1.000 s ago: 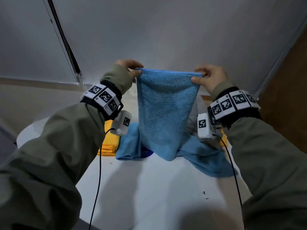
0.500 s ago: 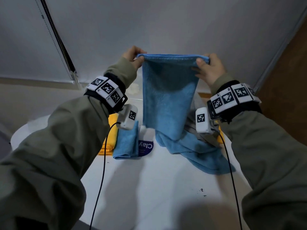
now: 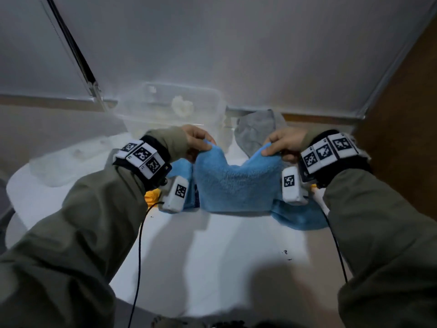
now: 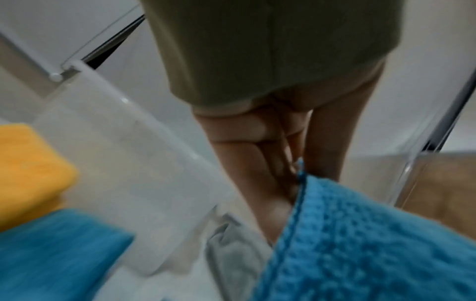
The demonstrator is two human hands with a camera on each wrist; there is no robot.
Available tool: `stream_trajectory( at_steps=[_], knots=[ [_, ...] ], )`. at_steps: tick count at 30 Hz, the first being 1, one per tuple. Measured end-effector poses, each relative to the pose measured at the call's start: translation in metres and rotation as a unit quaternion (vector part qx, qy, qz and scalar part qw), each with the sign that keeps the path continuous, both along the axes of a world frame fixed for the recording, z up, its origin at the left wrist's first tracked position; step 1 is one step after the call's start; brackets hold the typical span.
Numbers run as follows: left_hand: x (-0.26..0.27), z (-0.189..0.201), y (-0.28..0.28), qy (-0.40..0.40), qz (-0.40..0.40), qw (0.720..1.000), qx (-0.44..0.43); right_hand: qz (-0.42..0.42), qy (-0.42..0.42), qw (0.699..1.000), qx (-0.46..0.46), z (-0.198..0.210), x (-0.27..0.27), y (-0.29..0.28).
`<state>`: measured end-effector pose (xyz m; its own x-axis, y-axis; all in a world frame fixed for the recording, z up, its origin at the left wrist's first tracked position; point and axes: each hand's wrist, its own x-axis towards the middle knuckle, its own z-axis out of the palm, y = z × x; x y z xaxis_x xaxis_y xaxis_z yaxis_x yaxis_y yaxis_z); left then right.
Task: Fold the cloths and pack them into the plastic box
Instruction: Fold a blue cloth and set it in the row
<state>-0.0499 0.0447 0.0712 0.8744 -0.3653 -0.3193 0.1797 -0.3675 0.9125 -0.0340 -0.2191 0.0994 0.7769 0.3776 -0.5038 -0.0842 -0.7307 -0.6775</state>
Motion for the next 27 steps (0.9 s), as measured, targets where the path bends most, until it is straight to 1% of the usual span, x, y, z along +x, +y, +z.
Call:
stream_trajectory(
  at_steps=[2,4,6,7,9,10,11,12,13,14,16,20,25,27],
  knots=[
    [0.003,-0.034,0.0,0.046,-0.017,0.995,0.089,-0.001,0.023,0.999,-0.048,-0.032,0.003,0.002],
    [0.006,-0.066,0.0,0.097,-0.018,0.982,0.163,0.011,0.038,0.993,-0.108,-0.064,0.007,0.004],
    [0.006,-0.087,-0.002,0.136,-0.005,0.973,0.189,0.026,0.042,0.987,-0.152,-0.09,0.011,0.005],
    [0.009,-0.094,-0.003,0.134,0.004,0.971,0.2,0.025,0.032,0.985,-0.169,-0.099,0.014,0.005],
    [0.018,-0.1,-0.008,0.104,0.005,0.965,0.242,-0.003,-0.004,0.984,-0.179,-0.112,0.021,0.005],
    [0.024,-0.101,-0.011,0.078,-0.01,0.955,0.287,-0.022,-0.025,0.984,-0.174,-0.117,0.027,0.005],
    [0.03,-0.101,-0.014,0.04,-0.037,0.935,0.351,-0.033,-0.045,0.983,-0.173,-0.121,0.033,0.006],
    [0.035,-0.101,-0.017,0.0,-0.067,0.907,0.415,-0.035,-0.068,0.981,-0.179,-0.125,0.039,0.007],
    [0.038,-0.102,-0.021,-0.035,-0.095,0.881,0.461,-0.028,-0.088,0.977,-0.191,-0.129,0.043,0.009],
    [0.041,-0.104,-0.025,-0.051,-0.114,0.864,0.488,-0.022,-0.099,0.974,-0.201,-0.133,0.046,0.013],
    [0.049,-0.115,-0.031,-0.059,-0.135,0.847,0.511,-0.018,-0.118,0.968,-0.223,-0.142,0.048,0.018],
    [0.052,-0.134,-0.032,-0.033,-0.133,0.84,0.524,-0.035,-0.135,0.962,-0.234,-0.156,0.051,0.023],
    [0.049,-0.149,-0.035,-0.023,-0.095,0.841,0.532,-0.053,-0.109,0.97,-0.211,-0.17,0.051,0.021],
    [0.049,-0.151,-0.039,-0.026,-0.122,0.827,0.548,-0.04,-0.098,0.97,-0.22,-0.17,0.053,0.022]
  ],
)
